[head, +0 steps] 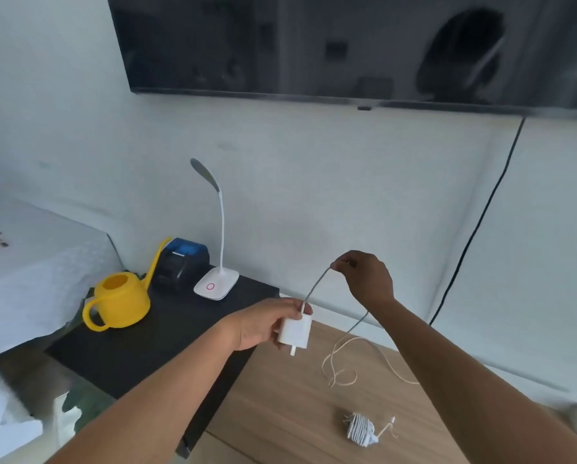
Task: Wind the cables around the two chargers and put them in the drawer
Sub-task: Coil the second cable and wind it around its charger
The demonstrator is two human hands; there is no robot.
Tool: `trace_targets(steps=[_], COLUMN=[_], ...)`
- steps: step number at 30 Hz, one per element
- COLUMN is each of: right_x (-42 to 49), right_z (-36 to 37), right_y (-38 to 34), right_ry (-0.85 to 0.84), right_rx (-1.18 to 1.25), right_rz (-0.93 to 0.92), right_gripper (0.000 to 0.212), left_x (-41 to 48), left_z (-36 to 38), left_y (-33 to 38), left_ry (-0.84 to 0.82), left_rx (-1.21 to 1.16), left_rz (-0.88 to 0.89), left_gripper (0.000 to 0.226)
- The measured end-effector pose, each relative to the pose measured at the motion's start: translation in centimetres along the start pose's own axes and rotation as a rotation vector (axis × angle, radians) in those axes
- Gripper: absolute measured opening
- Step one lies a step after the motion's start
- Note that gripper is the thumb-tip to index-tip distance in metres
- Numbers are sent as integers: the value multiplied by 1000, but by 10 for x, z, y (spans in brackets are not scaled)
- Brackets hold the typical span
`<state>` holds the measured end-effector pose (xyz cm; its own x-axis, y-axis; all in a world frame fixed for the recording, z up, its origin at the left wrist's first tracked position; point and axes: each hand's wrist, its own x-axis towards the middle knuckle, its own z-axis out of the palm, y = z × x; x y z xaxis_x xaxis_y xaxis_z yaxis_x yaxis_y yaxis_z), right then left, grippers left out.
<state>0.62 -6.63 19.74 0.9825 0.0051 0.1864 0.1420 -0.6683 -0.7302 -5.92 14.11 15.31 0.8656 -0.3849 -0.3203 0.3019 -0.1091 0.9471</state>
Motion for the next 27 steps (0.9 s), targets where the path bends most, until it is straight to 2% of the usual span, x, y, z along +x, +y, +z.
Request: trace_targets(steps=[3,10,13,20,27], right_x=[-2,-4,-7,-9,-12], right_z=[-12,-21,-27,-43,-50], right_y=[-9,-12,-13,-4,12], right_ry=[32,69,85,73,132], right_rx=[-5,-134,-210,-298,-464], right_rz=[-34,-134,-211,-207,-298], right_gripper=[10,20,20,16,23], left_x=[-10,-20,-25,-30,-35], left_z=[2,7,9,7,2], left_y=[12,31,34,33,34], left_ry=[25,177,171,147,167], left_rx=[-9,-51,-66,-147,-311], left_rz=[49,75,86,158,40], left_gripper=[18,25,25,29,32])
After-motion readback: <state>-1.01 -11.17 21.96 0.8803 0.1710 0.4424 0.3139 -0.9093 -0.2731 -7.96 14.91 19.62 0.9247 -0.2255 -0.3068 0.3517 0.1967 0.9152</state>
